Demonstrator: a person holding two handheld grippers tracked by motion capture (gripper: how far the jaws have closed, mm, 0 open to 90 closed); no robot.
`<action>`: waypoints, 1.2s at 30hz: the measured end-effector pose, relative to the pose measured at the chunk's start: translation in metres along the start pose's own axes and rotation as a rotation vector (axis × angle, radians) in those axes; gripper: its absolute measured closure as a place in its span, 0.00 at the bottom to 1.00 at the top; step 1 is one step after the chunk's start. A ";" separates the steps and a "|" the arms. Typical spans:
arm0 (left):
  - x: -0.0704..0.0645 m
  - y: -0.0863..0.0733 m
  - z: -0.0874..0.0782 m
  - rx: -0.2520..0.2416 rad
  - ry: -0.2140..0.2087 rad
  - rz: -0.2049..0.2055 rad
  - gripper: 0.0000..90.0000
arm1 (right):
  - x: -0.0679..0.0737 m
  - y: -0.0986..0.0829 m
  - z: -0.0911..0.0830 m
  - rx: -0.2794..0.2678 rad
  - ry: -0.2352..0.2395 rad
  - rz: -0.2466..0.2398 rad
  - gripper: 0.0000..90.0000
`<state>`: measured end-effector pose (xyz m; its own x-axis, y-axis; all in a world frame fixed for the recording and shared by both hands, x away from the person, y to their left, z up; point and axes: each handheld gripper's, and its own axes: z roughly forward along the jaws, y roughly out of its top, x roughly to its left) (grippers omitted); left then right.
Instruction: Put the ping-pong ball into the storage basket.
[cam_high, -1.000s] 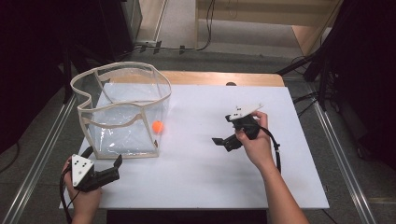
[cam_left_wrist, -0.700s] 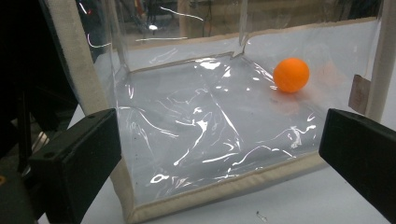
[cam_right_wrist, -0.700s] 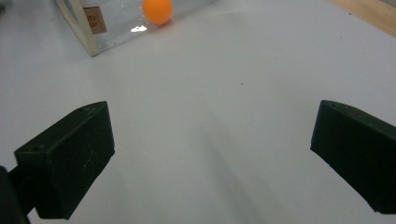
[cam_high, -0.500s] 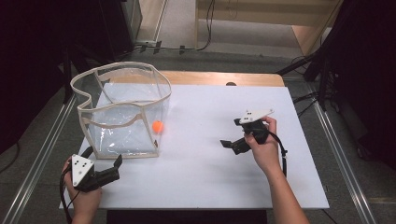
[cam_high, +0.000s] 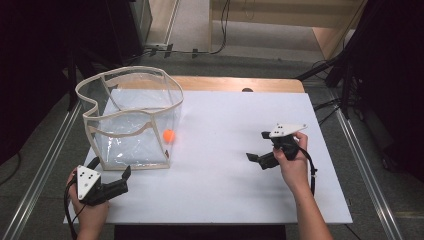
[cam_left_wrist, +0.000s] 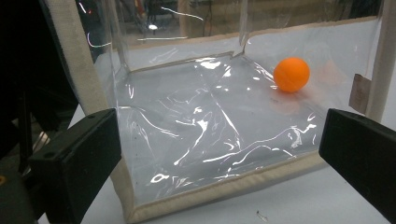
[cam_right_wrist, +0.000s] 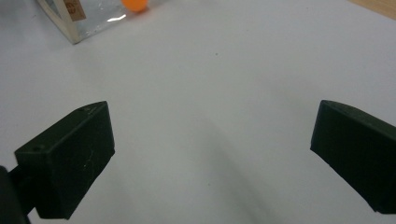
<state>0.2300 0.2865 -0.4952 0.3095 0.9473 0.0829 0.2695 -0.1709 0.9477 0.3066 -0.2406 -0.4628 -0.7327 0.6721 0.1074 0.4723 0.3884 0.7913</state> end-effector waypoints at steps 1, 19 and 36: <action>0.000 0.000 0.000 0.000 0.000 0.000 0.00 | -0.001 -0.002 -0.001 0.001 -0.003 0.005 0.00; -0.001 0.000 0.000 -0.003 0.008 0.005 0.00 | -0.015 -0.042 -0.033 -0.044 -0.063 0.088 0.00; -0.001 0.000 0.000 -0.002 0.007 0.005 0.00 | -0.017 -0.071 -0.047 -0.072 -0.103 0.115 0.00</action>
<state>0.2294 0.2858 -0.4953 0.3046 0.9482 0.0900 0.2657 -0.1754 0.9480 0.2626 -0.3087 -0.4925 -0.6199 0.7721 0.1397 0.5107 0.2618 0.8189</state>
